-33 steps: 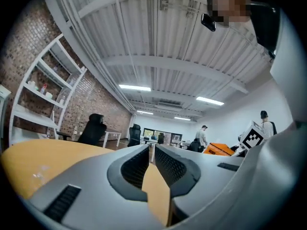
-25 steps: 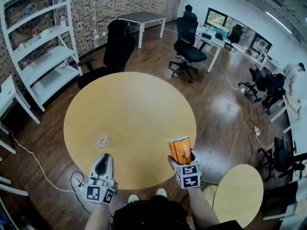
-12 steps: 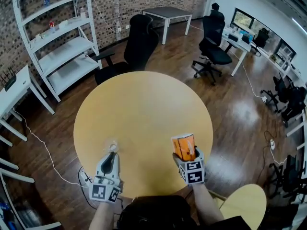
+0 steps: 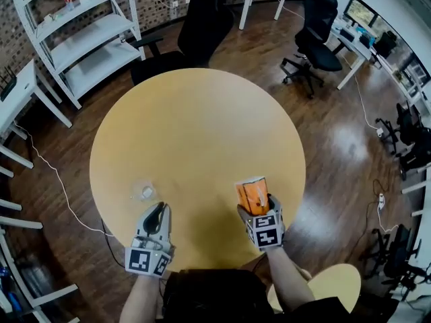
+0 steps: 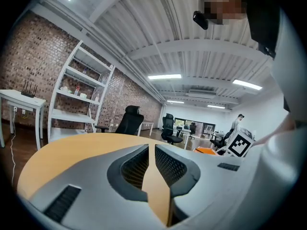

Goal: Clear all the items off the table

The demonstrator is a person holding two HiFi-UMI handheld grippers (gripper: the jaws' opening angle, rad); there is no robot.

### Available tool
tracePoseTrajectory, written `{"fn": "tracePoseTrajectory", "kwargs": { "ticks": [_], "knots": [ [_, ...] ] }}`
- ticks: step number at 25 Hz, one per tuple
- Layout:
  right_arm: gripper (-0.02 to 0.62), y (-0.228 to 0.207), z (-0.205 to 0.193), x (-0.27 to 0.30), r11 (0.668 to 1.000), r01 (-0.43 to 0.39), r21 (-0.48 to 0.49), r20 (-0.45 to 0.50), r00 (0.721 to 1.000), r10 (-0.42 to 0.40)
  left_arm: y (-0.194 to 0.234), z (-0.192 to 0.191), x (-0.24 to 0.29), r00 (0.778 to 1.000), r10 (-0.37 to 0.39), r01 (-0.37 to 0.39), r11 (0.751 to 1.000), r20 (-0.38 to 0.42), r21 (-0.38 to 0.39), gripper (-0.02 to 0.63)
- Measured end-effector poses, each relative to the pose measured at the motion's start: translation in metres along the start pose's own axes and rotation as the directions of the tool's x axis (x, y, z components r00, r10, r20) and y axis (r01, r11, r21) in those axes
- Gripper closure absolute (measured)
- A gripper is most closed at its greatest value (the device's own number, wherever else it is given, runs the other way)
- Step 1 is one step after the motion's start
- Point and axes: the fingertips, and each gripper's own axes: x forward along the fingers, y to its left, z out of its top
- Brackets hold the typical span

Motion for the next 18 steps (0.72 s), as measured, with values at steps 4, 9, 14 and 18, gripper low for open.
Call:
{"fn": "tracePoseTrajectory", "kwargs": {
  "ticks": [4, 9, 14, 18],
  "knots": [
    [0.161, 0.005, -0.005, 0.027, 0.999, -0.030, -0.029, -0.045, 0.999, 0.029, 0.006, -0.020, 0.008, 0.999, 0.021, -0.022, 1.000, -0.043, -0.014, 0.571],
    [0.160, 0.011, -0.015, 0.058, 0.997, -0.020, -0.070, -0.093, 0.996, 0.014, 0.024, -0.048, 0.008, 0.992, 0.071, -0.076, 0.996, -0.109, -0.043, 0.571],
    [0.149, 0.008, -0.023, 0.074, 0.995, 0.000, -0.095, -0.116, 0.993, -0.011, 0.023, -0.055, 0.016, 0.988, 0.081, -0.089, 0.994, -0.130, -0.057, 0.571],
    [0.130, 0.011, -0.024, 0.077, 0.994, -0.010, -0.111, -0.113, 0.994, -0.002, 0.022, -0.057, 0.019, 0.987, 0.075, -0.086, 0.994, -0.139, -0.069, 0.572]
  ]
}}
